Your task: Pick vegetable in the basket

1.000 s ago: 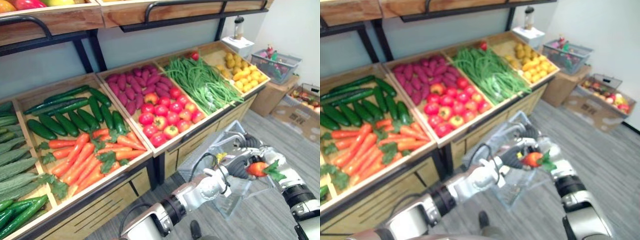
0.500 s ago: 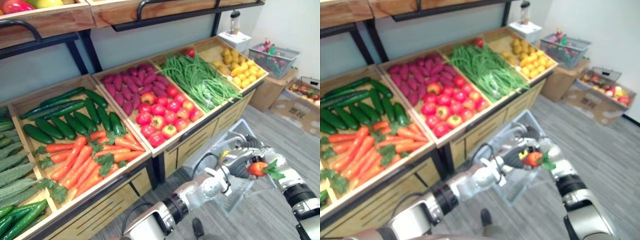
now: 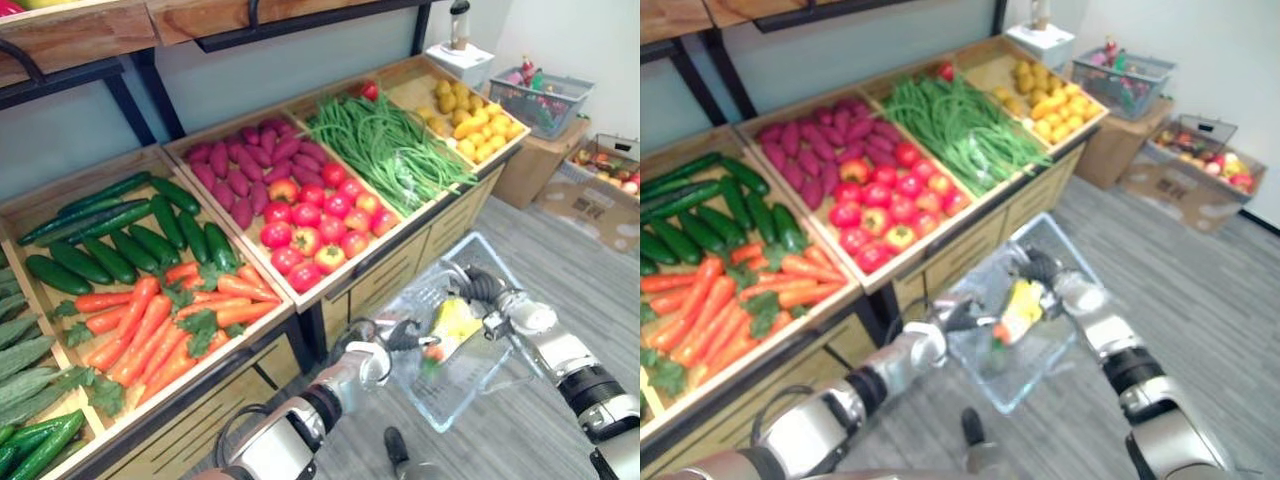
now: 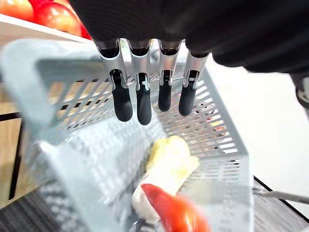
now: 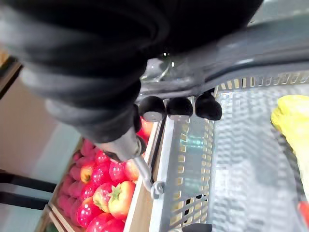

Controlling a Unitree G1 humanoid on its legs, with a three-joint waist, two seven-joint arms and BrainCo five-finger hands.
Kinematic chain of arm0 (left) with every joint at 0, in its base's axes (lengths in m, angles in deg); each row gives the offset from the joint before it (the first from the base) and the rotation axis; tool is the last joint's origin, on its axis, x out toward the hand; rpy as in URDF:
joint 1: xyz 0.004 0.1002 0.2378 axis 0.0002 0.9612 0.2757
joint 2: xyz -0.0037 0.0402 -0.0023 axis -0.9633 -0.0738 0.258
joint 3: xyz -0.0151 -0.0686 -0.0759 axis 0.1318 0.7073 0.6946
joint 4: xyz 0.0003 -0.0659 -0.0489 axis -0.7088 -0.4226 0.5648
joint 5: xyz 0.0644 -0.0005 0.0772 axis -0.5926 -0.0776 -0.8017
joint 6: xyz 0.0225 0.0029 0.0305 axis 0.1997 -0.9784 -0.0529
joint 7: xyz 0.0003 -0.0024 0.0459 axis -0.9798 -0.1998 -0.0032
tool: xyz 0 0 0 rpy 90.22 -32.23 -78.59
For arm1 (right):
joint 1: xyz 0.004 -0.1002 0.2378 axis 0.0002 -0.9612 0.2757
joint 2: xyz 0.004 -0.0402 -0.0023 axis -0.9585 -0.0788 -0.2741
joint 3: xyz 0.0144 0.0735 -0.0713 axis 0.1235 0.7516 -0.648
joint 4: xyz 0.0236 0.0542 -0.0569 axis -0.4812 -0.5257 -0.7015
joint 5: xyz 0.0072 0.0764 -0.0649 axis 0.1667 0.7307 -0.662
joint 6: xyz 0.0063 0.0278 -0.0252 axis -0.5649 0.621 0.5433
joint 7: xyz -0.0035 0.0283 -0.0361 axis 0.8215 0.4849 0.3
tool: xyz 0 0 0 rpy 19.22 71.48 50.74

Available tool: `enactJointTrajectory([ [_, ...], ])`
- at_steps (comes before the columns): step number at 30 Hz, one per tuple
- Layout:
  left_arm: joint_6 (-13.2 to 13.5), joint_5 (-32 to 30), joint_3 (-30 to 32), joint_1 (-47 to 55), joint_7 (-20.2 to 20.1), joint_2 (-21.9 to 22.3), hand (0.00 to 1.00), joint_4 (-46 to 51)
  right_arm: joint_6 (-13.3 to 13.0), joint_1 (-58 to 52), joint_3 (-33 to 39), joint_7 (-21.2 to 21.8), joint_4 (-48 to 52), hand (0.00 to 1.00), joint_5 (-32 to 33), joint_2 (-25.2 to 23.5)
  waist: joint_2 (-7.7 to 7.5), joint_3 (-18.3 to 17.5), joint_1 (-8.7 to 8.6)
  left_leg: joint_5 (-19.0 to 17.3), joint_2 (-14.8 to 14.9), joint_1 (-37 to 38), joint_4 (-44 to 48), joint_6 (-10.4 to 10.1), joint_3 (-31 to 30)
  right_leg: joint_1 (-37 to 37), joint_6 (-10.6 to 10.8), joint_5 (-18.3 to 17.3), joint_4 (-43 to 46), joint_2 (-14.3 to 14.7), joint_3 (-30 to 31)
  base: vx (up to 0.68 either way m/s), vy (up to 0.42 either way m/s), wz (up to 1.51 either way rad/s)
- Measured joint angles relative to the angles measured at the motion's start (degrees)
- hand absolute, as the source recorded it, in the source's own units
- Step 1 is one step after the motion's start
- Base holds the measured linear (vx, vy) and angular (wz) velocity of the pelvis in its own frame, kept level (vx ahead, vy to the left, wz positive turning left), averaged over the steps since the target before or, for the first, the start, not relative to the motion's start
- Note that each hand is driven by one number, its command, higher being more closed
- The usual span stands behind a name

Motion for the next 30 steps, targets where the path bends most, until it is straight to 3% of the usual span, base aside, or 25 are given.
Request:
enactJointTrajectory([
  [13, -0.6, -2.0, -0.1, 0.1, 0.1, -1.7, 0.0, -0.8, -0.8, 0.2, 0.0, -0.2, 0.0, 1.0, 0.5, -0.1, 0.06, 1.8, -1.01, 0.0, -0.2, -0.6, 0.4, 0.0, -1.4, 0.2, 0.0, 0.0, -0.2, -0.2, -0.4, 0.0, -0.009, 0.03],
  [19, -0.4, 1.8, 0.4, 0.4, 0.2, -1.8, 0.0, 1.2, -0.8, 0.2, 0.7, -0.2, -0.2, 1.0, 0.4, -0.1, 0.14, 2.6, -1.42, 0.0, -0.6, -1.3, 0.4, 0.1, -3.4, 0.2, 0.1, 0.0, -0.6, -0.5, -1.3, 0.03, -0.005, 0.08],
  [21, -0.5, 3.8, 0.6, 1.3, 0.2, -2.6, 0.0, 6.1, -0.8, 0.2, 3.1, -0.5, -0.6, 1.0, -0.1, -0.1, 0.44, 2.9, -1.32, 0.0, -0.7, -1.5, 0.4, 0.1, -4.4, 0.3, 0.1, 0.0, -0.6, -0.7, -1.7, 0.03, -0.009, 0.13],
  [24, -0.1, 6.1, 0.6, 5.7, 0.2, -5.4, 0.0, 21.6, -0.8, -1.0, 8.5, -1.5, -1.1, 1.0, -0.4, -0.1, 0.72, 3.0, -1.09, 0.0, -0.7, -2.3, 0.5, 0.1, -6.2, 0.5, 0.1, 0.1, -0.6, -1.1, -2.9, 0.02, -0.007, 0.21],
  [30, 4.7, 10.5, 3.3, 16.2, -1.7, -11.2, 0.0, 52.6, -0.4, -9.6, 18.2, -2.0, -1.2, 1.0, -6.8, -2.8, 1.33, 2.7, 0.95, -0.1, -0.3, -2.1, 1.1, 0.5, -9.2, 2.7, 0.1, 0.0, -0.6, -1.8, -5.3, -0.01, -0.011, 0.23],
])
